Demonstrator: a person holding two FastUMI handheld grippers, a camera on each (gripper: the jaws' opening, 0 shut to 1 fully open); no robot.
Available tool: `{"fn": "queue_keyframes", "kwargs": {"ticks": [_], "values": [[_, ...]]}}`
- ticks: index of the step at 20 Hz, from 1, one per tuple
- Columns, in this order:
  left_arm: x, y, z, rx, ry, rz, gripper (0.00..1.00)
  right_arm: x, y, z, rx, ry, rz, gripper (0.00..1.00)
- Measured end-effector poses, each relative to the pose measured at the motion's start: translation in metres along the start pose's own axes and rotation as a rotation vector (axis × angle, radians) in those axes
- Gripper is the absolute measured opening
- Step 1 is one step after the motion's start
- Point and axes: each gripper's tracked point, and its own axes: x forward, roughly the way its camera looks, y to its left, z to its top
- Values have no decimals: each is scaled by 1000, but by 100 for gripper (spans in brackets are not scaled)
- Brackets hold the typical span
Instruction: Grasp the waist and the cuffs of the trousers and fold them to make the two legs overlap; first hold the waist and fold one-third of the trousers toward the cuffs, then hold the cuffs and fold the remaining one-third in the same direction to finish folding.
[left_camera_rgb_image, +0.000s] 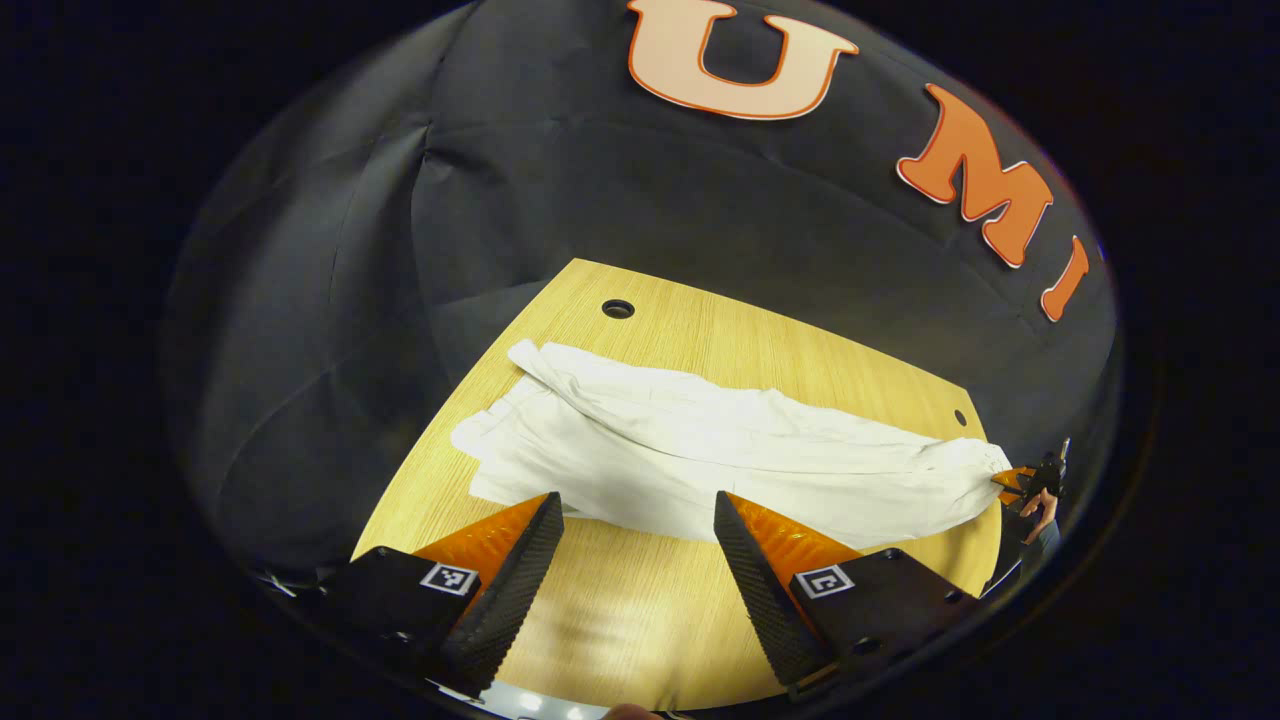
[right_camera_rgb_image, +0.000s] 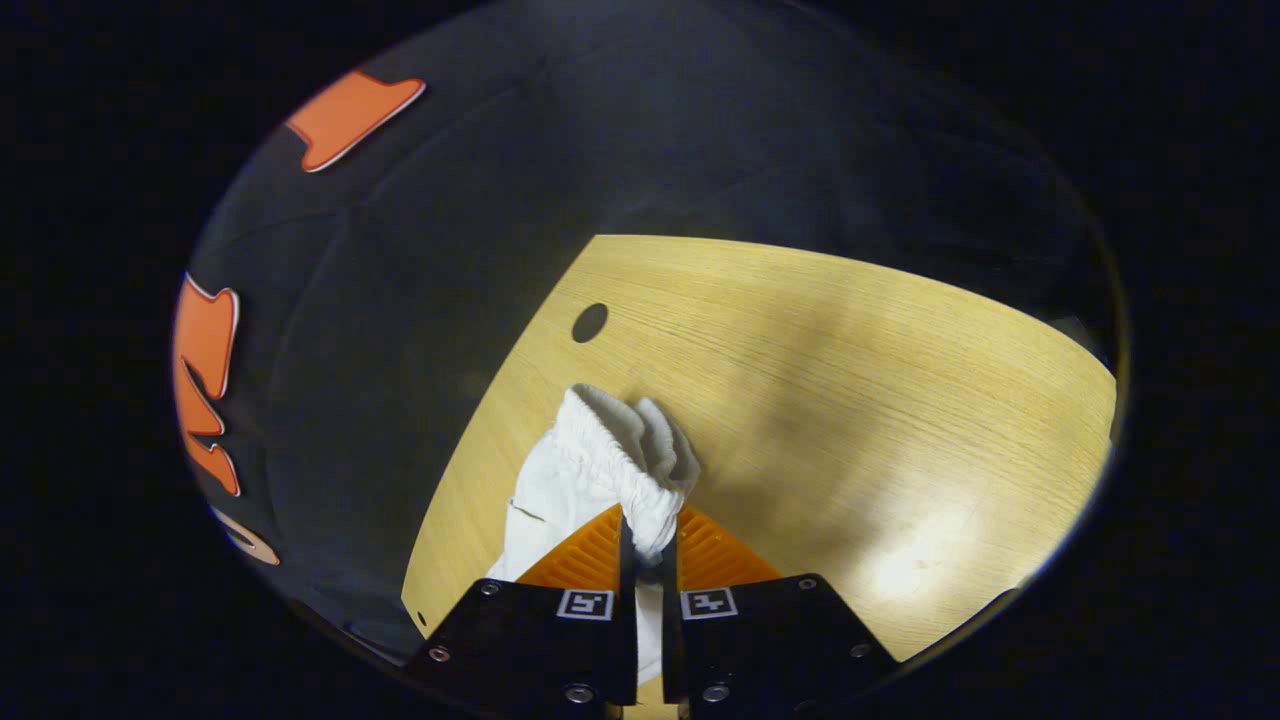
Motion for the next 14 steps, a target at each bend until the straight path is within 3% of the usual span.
{"fn": "queue_keyframes", "kwargs": {"ticks": [7,14], "values": [[0,2,-5,-67,11,-60,99,-26,31,17,-110,-62,169,10],[14,21,-14,-105,58,-82,100,-36,55,14,-262,-105,255,10]]}}
